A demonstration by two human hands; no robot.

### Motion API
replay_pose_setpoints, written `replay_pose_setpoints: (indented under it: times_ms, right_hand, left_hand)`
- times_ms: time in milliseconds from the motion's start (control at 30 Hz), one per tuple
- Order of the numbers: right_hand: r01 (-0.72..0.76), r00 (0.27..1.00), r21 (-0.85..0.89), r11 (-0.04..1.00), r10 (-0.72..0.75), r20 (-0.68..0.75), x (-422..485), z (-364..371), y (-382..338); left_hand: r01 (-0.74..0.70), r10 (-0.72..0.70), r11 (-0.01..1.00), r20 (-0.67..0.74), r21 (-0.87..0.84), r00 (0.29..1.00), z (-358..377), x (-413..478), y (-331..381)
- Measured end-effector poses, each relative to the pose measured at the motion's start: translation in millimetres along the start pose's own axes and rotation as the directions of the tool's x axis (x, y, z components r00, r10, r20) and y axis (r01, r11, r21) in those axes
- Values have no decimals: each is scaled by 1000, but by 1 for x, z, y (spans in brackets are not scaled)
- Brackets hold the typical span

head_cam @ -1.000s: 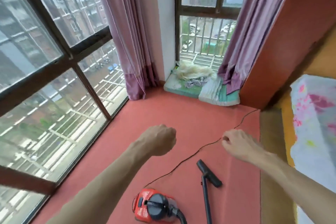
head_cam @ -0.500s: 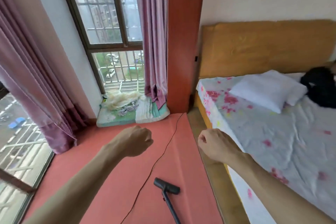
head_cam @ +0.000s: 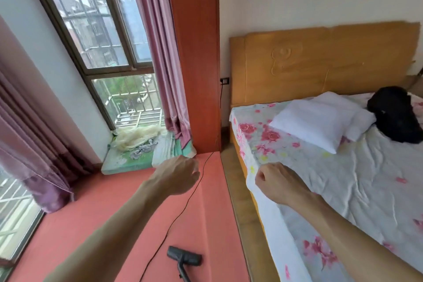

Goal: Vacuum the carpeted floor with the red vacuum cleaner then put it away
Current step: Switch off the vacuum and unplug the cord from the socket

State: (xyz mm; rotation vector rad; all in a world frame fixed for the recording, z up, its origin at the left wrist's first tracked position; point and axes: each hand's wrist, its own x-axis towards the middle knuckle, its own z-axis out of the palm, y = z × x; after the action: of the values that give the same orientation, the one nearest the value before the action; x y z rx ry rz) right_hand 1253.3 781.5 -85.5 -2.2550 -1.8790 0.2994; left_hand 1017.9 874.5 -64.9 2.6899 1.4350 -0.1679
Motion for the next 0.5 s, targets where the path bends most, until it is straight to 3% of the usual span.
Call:
replay_pose_setpoints:
  times_ms: [200, 500]
  right_hand:
    - [-25, 999, -5, 1000, 25, 34, 40, -35, 67]
    - [26, 997, -37, 999, -23, 73, 111, -45, 85]
  left_hand:
    - [28, -30, 999, 61, 27, 998, -19, 51, 51]
    - [41, -40, 998, 18, -46, 999, -45, 103, 31]
